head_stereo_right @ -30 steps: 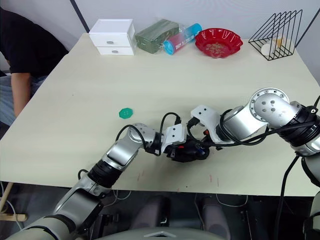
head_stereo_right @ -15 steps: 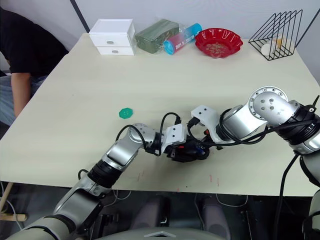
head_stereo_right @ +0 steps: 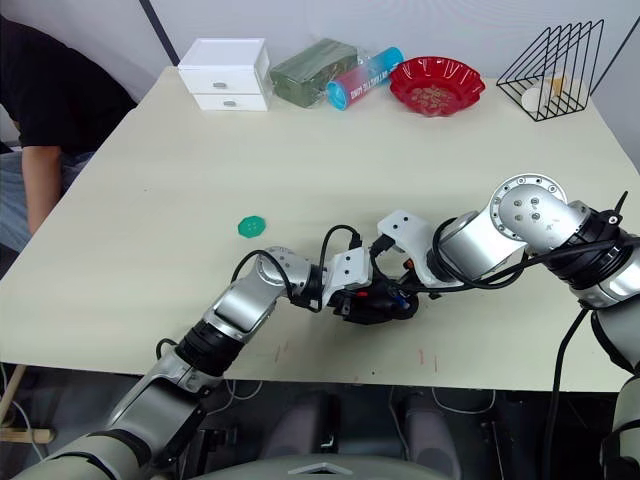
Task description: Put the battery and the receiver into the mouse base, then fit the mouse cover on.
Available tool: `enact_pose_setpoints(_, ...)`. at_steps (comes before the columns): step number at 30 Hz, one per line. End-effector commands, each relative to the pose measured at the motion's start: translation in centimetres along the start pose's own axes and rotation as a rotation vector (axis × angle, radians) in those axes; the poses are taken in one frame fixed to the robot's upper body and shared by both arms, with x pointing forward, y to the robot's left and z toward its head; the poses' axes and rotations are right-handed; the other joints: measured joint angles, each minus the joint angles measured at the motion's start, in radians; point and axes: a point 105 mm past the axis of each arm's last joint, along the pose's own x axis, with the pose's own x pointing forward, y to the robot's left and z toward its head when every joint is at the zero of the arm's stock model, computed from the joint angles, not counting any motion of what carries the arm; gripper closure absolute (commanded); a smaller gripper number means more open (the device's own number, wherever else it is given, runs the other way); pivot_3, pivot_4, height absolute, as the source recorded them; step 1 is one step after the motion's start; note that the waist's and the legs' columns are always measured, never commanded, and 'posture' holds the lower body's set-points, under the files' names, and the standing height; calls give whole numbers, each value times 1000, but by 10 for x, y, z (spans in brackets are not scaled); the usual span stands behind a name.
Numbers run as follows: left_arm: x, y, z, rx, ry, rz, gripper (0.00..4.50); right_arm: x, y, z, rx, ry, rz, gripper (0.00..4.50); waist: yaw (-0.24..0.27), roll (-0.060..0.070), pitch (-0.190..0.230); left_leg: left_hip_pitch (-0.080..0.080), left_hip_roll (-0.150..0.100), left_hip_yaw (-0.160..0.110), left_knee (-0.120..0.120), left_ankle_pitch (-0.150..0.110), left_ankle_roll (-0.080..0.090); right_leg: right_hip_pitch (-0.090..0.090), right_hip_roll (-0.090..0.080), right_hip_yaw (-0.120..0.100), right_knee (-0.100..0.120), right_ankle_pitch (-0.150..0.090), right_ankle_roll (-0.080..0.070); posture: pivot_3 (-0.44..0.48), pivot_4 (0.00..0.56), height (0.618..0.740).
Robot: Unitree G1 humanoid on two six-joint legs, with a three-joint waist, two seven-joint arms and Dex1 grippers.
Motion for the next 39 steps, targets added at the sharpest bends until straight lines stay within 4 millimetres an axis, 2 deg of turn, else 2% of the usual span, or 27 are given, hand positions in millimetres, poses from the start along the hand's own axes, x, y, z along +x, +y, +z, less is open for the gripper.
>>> enact_pose_setpoints(1,9,-9,-9,-31,26,-24,1536,4,0,-8,-12,35,-9,4500,0,0,0,0,0,0,0,0,0,0,0,0,0,0,0,0,150,740)
enact_pose_setpoints(8,9,-8,-10,-33,27,-22,1536,6,-1,-14,-18,53,-23,4500,1,0,0,0,0,0,0,0,0,0,0,0,0,0,0,0,150,740)
enact_pose_setpoints(28,9,-8,-12,-38,32,-25,1536,3,-3,-15,-36,51,-50,4500,1,0,0,0,0,0,0,0,0,0,-1,0,-1,0,0,0,150,740)
enact_pose_setpoints(39,9,-9,-13,-36,34,-30,1536,8,-3,-15,-11,48,-49,4500,1,0,0,0,0,0,-1,0,0,0,-2,-1,-1,0,0,0,150,740)
